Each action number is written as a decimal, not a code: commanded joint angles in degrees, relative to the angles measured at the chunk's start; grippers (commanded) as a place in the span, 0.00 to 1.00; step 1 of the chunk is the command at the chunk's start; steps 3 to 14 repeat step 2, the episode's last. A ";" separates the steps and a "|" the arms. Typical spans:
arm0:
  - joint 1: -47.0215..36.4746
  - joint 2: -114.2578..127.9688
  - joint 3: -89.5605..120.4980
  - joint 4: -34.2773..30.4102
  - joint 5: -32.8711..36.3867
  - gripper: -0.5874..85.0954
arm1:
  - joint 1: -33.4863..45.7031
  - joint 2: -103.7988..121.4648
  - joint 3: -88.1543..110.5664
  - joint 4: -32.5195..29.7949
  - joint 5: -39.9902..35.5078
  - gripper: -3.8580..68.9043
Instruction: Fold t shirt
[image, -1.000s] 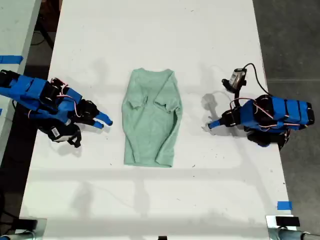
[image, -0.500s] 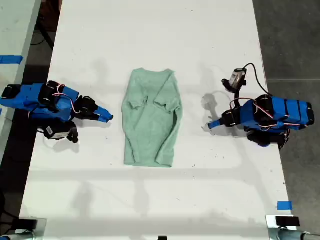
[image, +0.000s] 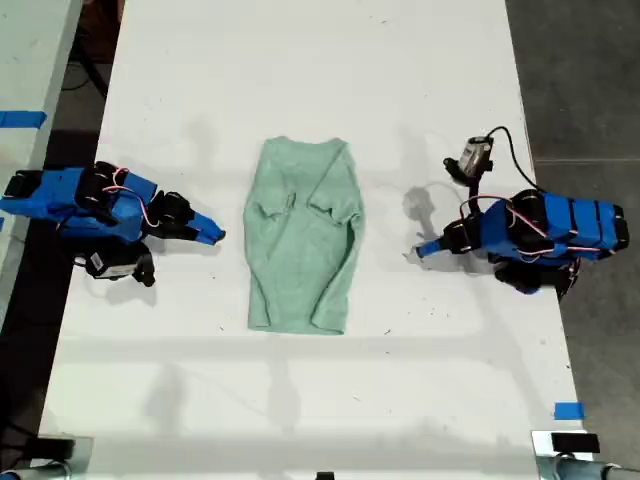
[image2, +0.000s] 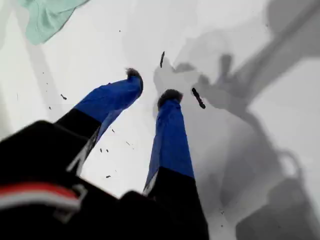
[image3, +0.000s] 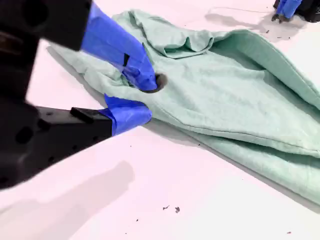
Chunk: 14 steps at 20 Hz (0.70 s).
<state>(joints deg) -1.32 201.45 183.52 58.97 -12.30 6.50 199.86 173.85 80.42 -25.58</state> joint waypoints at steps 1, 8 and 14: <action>-0.53 0.44 0.97 -0.88 0.44 0.06 | 0.53 0.62 3.43 -1.32 -0.26 0.19; -0.35 0.44 0.97 -0.88 0.09 0.06 | 0.53 0.62 3.43 -1.32 -0.26 0.19; -0.35 0.44 0.97 -0.88 0.09 0.06 | 0.53 0.62 3.43 -1.32 -0.26 0.19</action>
